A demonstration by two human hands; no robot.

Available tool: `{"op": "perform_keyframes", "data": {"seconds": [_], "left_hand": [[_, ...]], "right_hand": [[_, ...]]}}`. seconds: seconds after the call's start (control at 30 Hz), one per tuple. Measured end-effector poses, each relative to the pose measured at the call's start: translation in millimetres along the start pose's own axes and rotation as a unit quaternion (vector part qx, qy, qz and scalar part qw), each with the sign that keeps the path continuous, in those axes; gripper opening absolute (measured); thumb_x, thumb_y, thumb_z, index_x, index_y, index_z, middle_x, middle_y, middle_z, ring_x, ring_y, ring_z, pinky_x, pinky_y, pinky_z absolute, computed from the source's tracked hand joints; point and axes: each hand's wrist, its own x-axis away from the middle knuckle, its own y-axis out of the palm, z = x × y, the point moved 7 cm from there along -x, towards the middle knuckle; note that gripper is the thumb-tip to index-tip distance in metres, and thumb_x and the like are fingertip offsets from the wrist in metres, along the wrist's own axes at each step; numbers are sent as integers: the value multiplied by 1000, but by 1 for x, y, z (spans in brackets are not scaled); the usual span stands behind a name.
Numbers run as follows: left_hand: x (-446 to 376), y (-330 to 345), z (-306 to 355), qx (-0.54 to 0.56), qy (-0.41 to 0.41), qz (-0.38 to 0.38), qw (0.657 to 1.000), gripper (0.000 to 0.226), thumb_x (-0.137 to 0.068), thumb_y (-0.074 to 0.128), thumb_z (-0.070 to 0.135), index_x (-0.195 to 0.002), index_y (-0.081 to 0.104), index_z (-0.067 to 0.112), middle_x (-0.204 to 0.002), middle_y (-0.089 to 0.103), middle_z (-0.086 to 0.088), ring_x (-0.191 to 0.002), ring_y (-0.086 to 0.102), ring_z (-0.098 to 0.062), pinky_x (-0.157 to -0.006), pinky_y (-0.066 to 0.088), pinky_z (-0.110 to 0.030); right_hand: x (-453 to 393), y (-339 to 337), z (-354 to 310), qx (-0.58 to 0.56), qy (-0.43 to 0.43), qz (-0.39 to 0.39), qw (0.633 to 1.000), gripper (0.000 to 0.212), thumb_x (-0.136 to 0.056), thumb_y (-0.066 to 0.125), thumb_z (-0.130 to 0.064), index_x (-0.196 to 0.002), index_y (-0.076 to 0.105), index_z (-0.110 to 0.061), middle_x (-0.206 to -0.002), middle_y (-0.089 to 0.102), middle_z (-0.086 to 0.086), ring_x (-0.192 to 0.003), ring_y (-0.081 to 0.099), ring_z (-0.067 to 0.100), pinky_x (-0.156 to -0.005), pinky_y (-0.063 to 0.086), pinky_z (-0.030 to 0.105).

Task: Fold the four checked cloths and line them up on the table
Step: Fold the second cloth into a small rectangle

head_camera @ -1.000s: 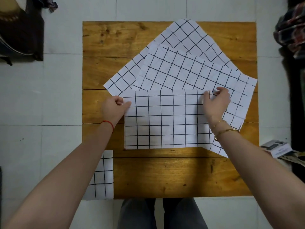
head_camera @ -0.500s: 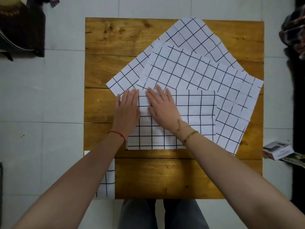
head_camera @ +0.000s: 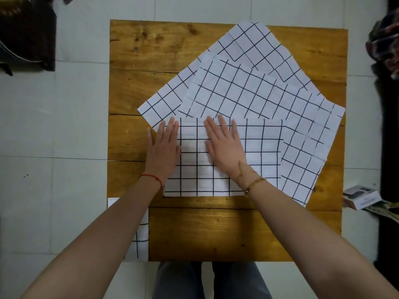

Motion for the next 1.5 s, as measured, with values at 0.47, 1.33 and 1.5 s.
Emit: {"op": "perform_keyframes", "data": {"seconds": [0.47, 1.33, 1.5], "left_hand": [[-1, -3, 1, 8, -5, 1, 1000, 68, -98, 45, 34, -155, 12, 14, -162, 12, -4, -148, 14, -29, -117, 13, -58], [23, 4, -24, 251, -326, -25, 911, 42, -85, 61, 45, -77, 54, 5, -69, 54, -11, -70, 56, -27, -50, 36, -28], [30, 0, -22, 359, -331, 3, 873, 38, -85, 64, 32, -68, 38, 12, -64, 35, -1, -63, 37, -16, -50, 26, -27]], "right_hand": [[67, -1, 157, -48, 216, 29, 975, 62, -100, 12, -45, -155, 8, -16, -163, 6, -1, -150, -7, 22, -120, -7, 51], [53, 16, 37, -39, 13, -40, 998, 76, -98, 48, -38, -155, 4, -16, -163, 3, 0, -150, 1, 29, -121, 8, 49], [53, 13, 36, -49, 9, -37, 998, 75, -98, 48, -38, -155, 5, -16, -163, 3, 0, -150, 0, 28, -122, 7, 48]]}}
